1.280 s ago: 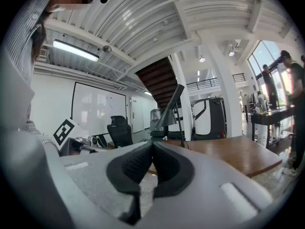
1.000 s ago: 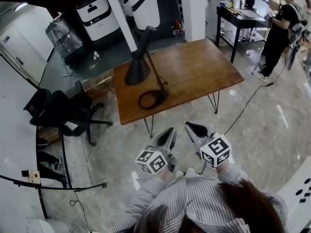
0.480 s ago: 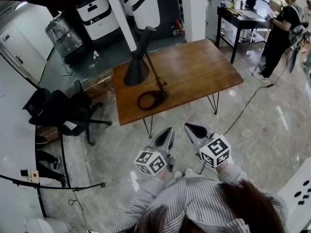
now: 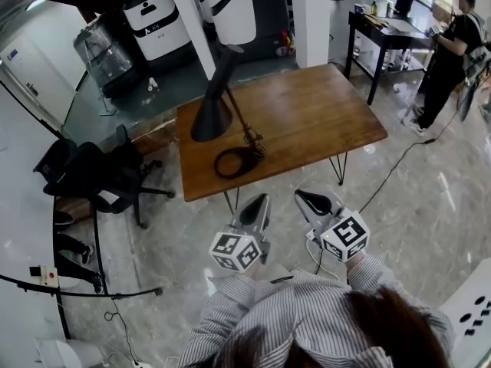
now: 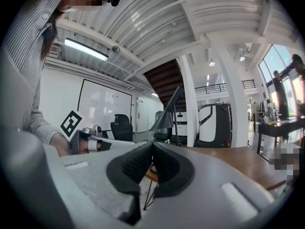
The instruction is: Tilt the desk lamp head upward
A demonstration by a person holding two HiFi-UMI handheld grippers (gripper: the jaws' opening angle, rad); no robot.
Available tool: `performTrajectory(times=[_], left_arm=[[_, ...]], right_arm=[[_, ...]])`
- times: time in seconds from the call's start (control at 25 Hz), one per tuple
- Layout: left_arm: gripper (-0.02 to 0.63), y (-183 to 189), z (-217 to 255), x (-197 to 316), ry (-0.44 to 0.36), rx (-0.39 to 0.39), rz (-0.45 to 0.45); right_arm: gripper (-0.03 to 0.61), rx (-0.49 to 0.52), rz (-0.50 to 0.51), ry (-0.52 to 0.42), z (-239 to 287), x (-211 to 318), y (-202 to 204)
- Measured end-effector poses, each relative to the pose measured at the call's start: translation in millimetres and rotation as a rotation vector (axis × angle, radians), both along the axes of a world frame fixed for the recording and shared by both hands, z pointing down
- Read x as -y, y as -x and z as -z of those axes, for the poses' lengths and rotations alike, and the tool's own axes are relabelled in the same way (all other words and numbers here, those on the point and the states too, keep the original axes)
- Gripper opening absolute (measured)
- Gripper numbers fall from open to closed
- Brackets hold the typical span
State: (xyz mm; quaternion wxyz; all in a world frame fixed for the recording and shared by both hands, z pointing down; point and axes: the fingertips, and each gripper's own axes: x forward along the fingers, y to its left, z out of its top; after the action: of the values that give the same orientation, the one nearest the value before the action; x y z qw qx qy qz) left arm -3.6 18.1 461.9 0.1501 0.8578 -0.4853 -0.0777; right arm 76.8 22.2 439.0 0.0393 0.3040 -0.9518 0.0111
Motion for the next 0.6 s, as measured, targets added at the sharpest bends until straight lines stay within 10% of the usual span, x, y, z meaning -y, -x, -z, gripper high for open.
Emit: performTrajectory(times=[0.4, 0.6], left_arm=[[0.003, 35.6, -3.6, 97.9, -0.028, 0.186, 0.176], [0.025, 53.6, -15.3, 144.4, -0.002, 0.152, 0.176]], right_arm=[[0.002, -0.04, -0.008, -0.087, 8.1, 76.9, 13.7], [0.002, -0.017, -0.015, -0.132, 26.6, 125.6, 35.7]])
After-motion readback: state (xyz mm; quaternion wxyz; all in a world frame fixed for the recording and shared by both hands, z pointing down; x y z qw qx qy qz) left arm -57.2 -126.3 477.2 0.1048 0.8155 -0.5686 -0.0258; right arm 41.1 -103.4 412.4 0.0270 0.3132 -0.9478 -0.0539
